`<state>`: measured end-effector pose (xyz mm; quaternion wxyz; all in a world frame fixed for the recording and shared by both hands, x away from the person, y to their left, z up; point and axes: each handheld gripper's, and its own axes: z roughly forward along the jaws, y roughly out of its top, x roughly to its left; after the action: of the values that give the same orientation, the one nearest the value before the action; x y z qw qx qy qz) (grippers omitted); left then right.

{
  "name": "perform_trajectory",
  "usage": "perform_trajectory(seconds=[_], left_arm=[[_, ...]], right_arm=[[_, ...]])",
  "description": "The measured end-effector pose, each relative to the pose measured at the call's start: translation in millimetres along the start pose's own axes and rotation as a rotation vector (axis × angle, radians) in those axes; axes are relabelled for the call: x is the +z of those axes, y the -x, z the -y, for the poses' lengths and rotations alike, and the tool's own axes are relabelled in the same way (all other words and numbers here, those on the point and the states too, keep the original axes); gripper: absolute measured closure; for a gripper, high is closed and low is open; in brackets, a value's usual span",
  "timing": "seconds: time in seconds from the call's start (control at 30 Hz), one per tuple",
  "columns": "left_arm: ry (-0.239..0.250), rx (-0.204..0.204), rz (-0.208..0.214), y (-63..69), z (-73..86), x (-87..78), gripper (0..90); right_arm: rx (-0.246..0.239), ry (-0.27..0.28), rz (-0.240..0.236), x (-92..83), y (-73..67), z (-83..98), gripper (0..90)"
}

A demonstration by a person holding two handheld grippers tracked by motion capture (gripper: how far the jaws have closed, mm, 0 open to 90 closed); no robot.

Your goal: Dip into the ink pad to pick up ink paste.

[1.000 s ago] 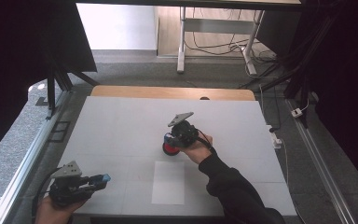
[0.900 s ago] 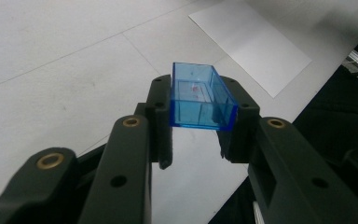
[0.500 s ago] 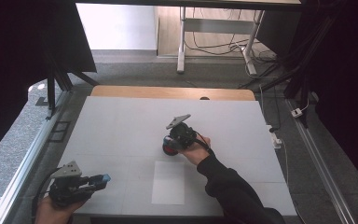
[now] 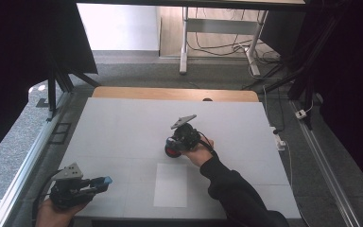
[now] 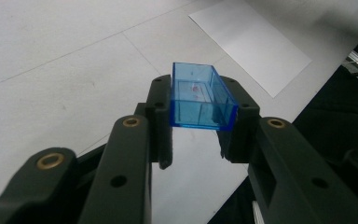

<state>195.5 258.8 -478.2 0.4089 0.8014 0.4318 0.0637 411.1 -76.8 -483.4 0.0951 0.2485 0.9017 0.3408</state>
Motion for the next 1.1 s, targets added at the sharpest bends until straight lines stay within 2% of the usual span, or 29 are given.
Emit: perform_trajectory(seconds=[0.13, 0.23, 0.33, 0.53, 0.63, 0.77, 0.8, 1.0, 1.1], left_arm=[[-0.001, 0.0, 0.001, -0.1, 0.0, -0.2, 68.2], [0.0, -0.002, 0.003, -0.2, 0.0, -0.2, 68.2], [0.0, -0.005, 0.002, -0.6, 0.0, -0.2, 68.2], [0.001, -0.005, 0.001, -0.7, 0.0, -0.1, 68.2], [0.0, -0.007, -0.001, -0.5, -0.1, -0.1, 68.2], [0.001, -0.006, -0.001, -0.7, -0.1, -0.1, 68.2], [0.001, -0.006, -0.001, -0.8, -0.1, -0.1, 68.2], [0.001, -0.006, 0.001, -0.5, 0.1, -0.3, 68.2], [0.001, -0.005, 0.001, -0.4, 0.2, -0.4, 68.2]], right_arm=[[0.057, 0.021, -0.037, 0.0, 7.8, 3.1, 71.7], [0.076, 0.028, -0.052, 0.3, 9.9, 4.1, 71.7], [0.04, 0.015, -0.025, 0.3, 5.2, 2.3, 71.7], [-0.073, -0.019, 0.064, 1.2, -12.4, -2.1, 71.7], [-0.103, -0.028, 0.089, 1.3, -15.5, -2.4, 71.7], [-0.066, -0.012, 0.059, 1.3, -10.8, -1.0, 71.7], [-0.04, -0.006, 0.047, 1.3, -9.8, -0.7, 71.6], [0.043, 0.026, -0.02, 0.1, 4.2, 4.4, 71.6], [0.044, 0.032, -0.023, 0.0, 5.2, 5.1, 71.5]])
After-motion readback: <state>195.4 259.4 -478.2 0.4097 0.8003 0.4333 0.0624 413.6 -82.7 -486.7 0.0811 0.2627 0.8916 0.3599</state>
